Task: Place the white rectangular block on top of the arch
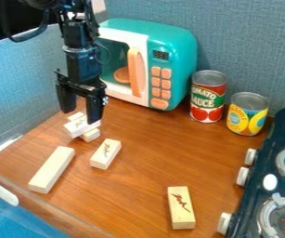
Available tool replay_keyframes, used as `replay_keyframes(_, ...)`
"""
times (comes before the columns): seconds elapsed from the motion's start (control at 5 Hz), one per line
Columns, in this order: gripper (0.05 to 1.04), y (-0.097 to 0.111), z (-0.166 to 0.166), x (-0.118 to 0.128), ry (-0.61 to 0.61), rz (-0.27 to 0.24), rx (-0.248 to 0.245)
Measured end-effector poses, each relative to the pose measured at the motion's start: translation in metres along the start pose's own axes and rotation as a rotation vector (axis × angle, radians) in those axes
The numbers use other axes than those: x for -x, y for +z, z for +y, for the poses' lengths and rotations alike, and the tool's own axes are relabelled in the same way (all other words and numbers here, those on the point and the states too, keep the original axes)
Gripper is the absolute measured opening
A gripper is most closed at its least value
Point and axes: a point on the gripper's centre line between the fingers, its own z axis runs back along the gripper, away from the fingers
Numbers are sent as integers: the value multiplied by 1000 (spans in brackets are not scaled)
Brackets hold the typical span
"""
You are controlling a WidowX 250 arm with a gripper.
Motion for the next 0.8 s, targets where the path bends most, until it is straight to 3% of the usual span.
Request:
replay_keyframes(0.2, 1000, -14, -2, 2, 6, 26, 18)
replay_keyframes(0.4, 1000, -28, -25, 13, 33, 37, 83)
replay_keyframes(0.6, 1000, -32, -52, 11, 29, 16, 152)
replay_keyframes(0.8, 1000, -39, -66, 17, 174, 44, 177)
